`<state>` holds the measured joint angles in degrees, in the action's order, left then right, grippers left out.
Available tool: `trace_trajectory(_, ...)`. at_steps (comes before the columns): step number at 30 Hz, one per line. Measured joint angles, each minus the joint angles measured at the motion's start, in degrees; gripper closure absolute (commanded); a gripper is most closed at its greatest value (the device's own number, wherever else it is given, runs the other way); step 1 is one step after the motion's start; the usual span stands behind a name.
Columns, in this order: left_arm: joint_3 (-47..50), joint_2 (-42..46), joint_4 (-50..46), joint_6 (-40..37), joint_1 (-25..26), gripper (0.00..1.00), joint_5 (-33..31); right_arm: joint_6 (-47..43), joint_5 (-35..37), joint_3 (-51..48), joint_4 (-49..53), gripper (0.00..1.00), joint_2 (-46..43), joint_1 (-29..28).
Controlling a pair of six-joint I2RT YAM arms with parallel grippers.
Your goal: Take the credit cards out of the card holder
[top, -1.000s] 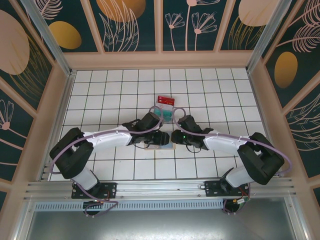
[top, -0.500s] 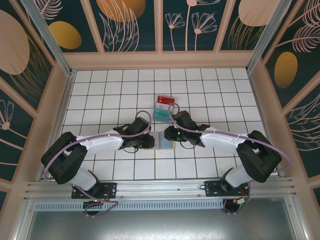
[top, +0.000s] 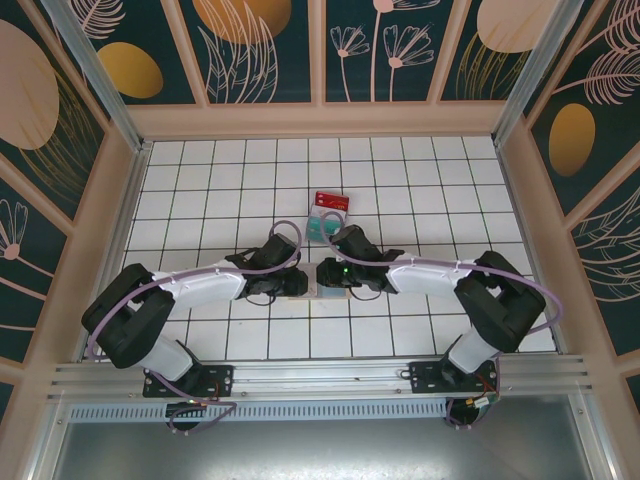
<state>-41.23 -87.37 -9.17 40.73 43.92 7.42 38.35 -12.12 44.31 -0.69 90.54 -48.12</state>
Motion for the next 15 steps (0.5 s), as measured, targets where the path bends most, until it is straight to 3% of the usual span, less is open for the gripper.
trace_trajectory(15,1.05,-0.74,1.9,0.02,-0.15,0.66,0.98,0.44,-1.51,1.68,0.02,0.78,3.65,-0.07)
